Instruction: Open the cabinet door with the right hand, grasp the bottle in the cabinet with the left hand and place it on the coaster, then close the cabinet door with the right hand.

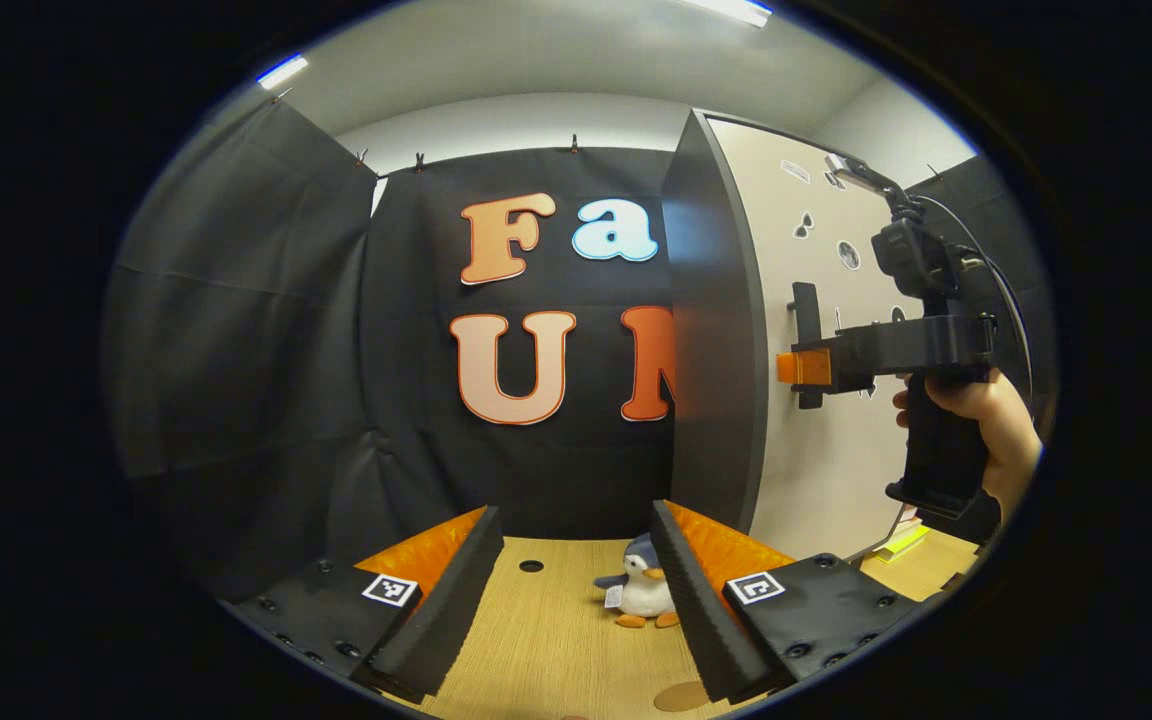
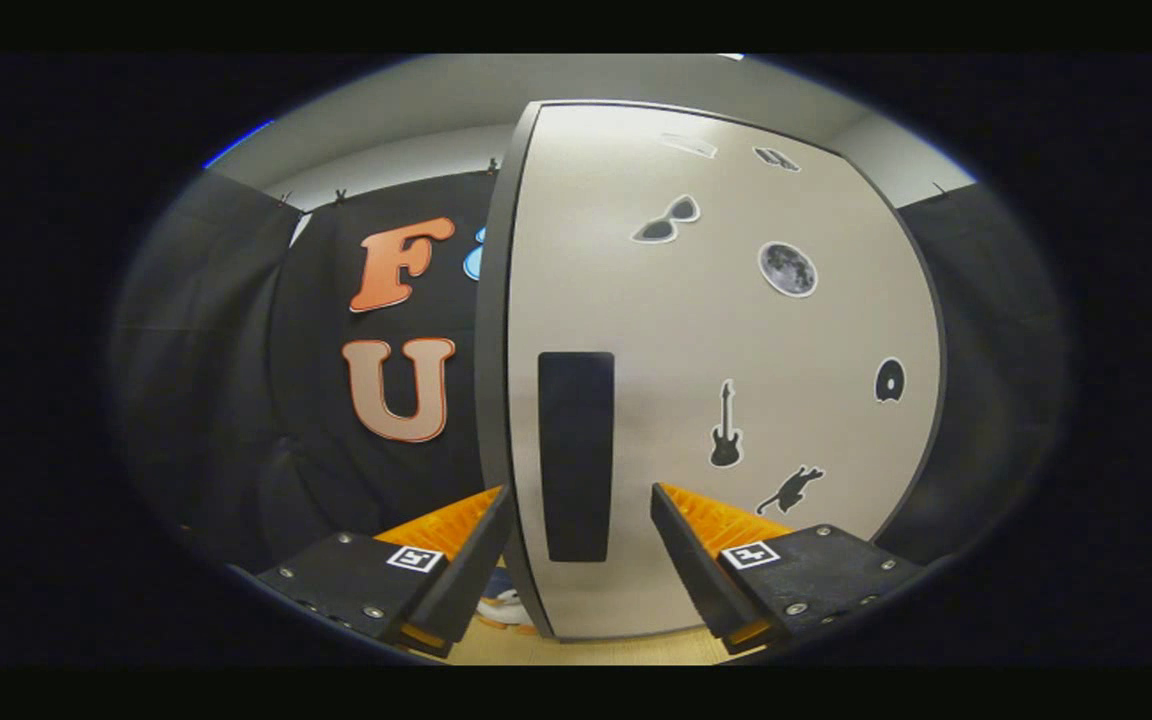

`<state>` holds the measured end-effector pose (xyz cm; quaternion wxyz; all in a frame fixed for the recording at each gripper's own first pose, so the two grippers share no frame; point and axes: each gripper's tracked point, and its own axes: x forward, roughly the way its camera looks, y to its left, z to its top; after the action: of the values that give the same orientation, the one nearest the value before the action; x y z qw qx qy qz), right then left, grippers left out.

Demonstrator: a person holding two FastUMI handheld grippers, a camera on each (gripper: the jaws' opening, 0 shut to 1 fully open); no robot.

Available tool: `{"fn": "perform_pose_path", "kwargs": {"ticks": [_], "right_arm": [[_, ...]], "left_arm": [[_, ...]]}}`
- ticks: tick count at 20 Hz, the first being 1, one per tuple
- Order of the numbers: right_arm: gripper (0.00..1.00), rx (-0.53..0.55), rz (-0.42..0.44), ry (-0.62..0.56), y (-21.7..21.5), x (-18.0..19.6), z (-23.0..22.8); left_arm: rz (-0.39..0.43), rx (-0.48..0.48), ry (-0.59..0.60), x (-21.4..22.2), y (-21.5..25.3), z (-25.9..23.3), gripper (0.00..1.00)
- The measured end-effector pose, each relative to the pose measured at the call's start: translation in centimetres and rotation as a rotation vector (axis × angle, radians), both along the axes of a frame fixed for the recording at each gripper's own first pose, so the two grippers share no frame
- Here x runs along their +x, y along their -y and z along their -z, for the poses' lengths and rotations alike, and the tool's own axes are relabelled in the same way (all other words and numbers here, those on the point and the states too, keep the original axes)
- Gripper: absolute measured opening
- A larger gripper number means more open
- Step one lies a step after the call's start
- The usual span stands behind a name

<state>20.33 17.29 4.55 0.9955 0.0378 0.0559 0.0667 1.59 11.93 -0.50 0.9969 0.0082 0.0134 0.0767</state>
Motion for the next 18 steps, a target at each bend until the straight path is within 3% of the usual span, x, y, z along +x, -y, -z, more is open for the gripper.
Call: {"fn": "perform_pose_path", "kwargs": {"ticks": [8,11,13,18], "right_arm": [[0.57,0.007,0.015,0.000,-0.2,1.3,0.2],[0.40,0.028,0.004,-0.001,-0.3,1.2,0.2],[0.41,0.019,0.003,0.002,-0.3,1.3,0.2],[0.28,0.013,0.022,0.008,-0.3,1.0,0.1]], "left_arm": [[0.007,0.004,-0.006,0.0,-1.0,0.4,0.96],[-0.006,0.009,-0.006,-0.2,-2.1,0.6,0.99],[-0.012,0.005,-0.010,-0.2,-2.5,0.8,0.96],[-0.010,-0.006,-0.015,-0.2,-2.9,1.1,0.96]]}}
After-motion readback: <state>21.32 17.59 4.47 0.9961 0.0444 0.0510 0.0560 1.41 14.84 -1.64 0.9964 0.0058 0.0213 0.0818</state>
